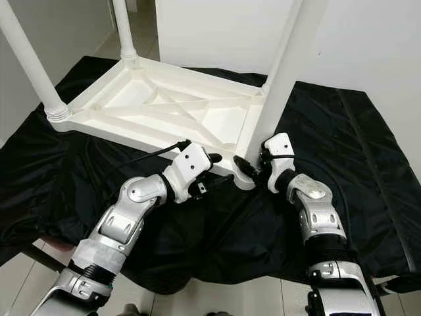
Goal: Building children table
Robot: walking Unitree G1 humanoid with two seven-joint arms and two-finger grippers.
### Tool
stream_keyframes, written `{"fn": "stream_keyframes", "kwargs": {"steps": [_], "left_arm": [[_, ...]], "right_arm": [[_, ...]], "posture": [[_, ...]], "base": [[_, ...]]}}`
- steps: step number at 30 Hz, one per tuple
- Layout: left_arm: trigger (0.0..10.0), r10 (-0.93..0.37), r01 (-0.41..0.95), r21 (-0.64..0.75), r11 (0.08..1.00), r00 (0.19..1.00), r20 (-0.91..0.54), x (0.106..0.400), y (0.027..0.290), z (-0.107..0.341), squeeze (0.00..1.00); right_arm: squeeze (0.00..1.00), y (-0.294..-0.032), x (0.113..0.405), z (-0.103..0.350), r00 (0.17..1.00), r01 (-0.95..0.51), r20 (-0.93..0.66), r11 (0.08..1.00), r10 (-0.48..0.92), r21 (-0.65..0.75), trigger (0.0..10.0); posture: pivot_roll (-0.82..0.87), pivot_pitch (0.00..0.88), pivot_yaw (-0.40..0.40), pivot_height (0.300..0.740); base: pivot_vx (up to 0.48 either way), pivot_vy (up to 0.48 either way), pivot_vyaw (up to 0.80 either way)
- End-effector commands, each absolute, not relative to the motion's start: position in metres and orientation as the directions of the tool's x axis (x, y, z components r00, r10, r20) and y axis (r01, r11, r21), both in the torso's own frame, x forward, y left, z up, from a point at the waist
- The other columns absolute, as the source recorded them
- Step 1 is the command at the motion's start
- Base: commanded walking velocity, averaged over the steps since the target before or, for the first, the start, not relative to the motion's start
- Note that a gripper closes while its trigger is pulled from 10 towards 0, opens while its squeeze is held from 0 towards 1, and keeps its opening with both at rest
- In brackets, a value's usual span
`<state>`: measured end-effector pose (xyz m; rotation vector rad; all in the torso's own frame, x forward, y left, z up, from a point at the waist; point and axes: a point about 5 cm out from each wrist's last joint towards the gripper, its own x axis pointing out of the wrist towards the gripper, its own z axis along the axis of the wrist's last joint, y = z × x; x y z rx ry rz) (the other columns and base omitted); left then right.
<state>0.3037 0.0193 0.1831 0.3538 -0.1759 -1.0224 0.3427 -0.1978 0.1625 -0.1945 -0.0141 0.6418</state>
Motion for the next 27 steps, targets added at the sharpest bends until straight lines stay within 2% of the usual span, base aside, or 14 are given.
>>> {"fn": "stream_keyframes", "kwargs": {"steps": [1, 8, 9, 15, 19, 24, 26, 27], "left_arm": [[10.0, -0.790, 0.729, 0.373, 0.574, 0.612, 0.019, 0.309, 0.023, 0.184, 0.00], [10.0, -0.790, 0.729, 0.374, 0.573, 0.613, 0.016, 0.308, 0.023, 0.183, 0.00], [10.0, -0.791, 0.730, 0.373, 0.573, 0.612, 0.016, 0.308, 0.022, 0.183, 0.00], [10.0, -0.795, 0.735, 0.371, 0.568, 0.607, 0.014, 0.307, 0.020, 0.182, 0.00], [10.0, -0.795, 0.735, 0.372, 0.567, 0.606, 0.014, 0.307, 0.020, 0.182, 0.00], [10.0, -0.797, 0.737, 0.371, 0.565, 0.604, 0.017, 0.307, 0.020, 0.182, 0.00], [10.0, -0.797, 0.737, 0.371, 0.565, 0.604, 0.017, 0.307, 0.020, 0.182, 0.00], [10.0, -0.800, 0.739, 0.371, 0.561, 0.600, 0.016, 0.307, 0.019, 0.182, 0.00]], "right_arm": [[0.00, -0.198, 0.342, 0.156, 0.789, -0.613, -0.075, 0.773, 0.609, -0.167, 0.0], [0.00, -0.201, 0.341, 0.154, 0.790, -0.613, -0.062, 0.780, 0.611, -0.125, 0.0], [0.00, -0.201, 0.341, 0.155, 0.797, -0.603, -0.055, 0.788, 0.602, -0.122, 10.0], [0.00, -0.201, 0.337, 0.158, 0.876, -0.481, -0.013, 0.872, 0.481, -0.091, 10.0], [0.00, -0.201, 0.336, 0.158, 0.885, -0.465, -0.008, 0.881, 0.466, -0.089, 10.0], [0.00, -0.183, 0.324, 0.147, 0.951, -0.307, 0.023, 0.951, 0.308, -0.037, 10.0], [0.00, -0.183, 0.324, 0.147, 0.951, -0.307, 0.023, 0.951, 0.308, -0.037, 10.0], [0.00, -0.179, 0.323, 0.143, 0.966, -0.258, 0.014, 0.966, 0.258, -0.029, 10.0]], "posture": [[0.01, 0.081, -0.056, 0.740], [0.01, 0.084, -0.058, 0.740], [0.00, 0.085, -0.058, 0.740], [0.00, 0.085, -0.064, 0.740], [0.00, 0.085, -0.064, 0.740], [-0.01, 0.078, -0.055, 0.740], [-0.01, 0.078, -0.055, 0.740], [-0.01, 0.077, -0.051, 0.740]], "base": [[0.000, 0.000, 0.00], [0.000, 0.000, 0.00], [0.000, 0.000, 0.00], [0.000, 0.000, 0.00], [0.000, 0.000, 0.00], [0.000, 0.000, 0.00], [0.000, 0.000, 0.00], [0.000, 0.000, 0.00]]}}
